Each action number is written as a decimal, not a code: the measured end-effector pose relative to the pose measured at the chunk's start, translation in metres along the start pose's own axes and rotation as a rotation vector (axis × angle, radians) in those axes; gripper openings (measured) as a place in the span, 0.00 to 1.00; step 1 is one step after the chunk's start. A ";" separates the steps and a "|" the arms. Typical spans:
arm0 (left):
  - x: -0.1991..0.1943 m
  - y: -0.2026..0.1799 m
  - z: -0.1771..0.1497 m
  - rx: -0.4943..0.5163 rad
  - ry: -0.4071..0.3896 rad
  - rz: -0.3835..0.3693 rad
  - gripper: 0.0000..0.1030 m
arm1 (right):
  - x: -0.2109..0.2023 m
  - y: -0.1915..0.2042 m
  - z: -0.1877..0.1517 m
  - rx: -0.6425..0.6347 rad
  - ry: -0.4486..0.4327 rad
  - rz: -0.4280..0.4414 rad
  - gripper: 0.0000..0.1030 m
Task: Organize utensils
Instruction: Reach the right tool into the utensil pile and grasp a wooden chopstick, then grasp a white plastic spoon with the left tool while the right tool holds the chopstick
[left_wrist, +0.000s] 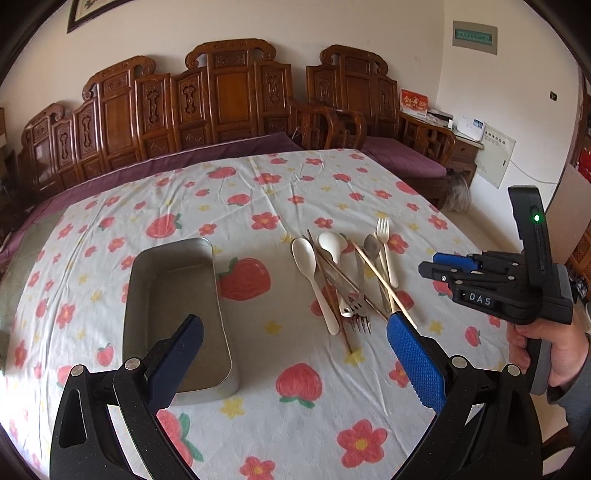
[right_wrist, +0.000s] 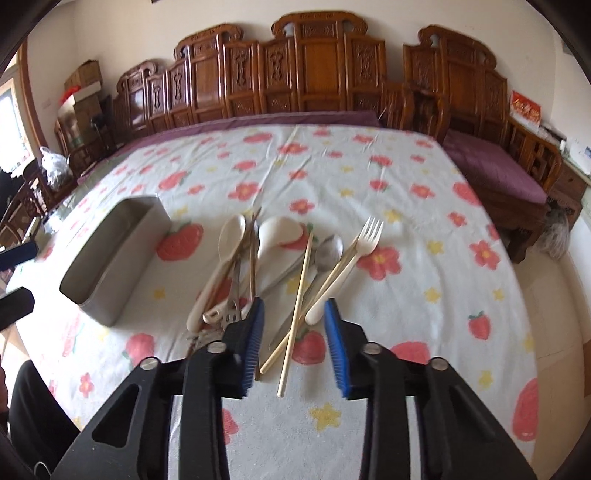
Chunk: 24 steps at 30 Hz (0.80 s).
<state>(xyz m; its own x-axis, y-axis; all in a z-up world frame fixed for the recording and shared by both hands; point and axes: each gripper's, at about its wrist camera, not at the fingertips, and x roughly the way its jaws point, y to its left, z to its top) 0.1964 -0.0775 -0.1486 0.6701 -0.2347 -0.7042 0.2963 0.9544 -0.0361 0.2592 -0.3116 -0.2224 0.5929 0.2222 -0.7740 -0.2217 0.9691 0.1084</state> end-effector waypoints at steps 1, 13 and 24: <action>0.002 0.000 0.000 0.000 0.005 -0.001 0.94 | 0.004 0.000 -0.003 0.003 0.011 0.008 0.28; 0.039 -0.010 -0.004 -0.005 0.096 -0.029 0.89 | 0.055 -0.006 -0.030 0.050 0.153 0.085 0.19; 0.090 -0.021 0.013 0.015 0.175 0.009 0.67 | 0.045 -0.013 -0.026 0.028 0.152 0.048 0.06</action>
<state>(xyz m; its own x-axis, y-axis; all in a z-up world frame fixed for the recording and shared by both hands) 0.2594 -0.1207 -0.2022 0.5445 -0.1896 -0.8170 0.3024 0.9530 -0.0197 0.2684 -0.3168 -0.2744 0.4575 0.2513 -0.8530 -0.2242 0.9608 0.1629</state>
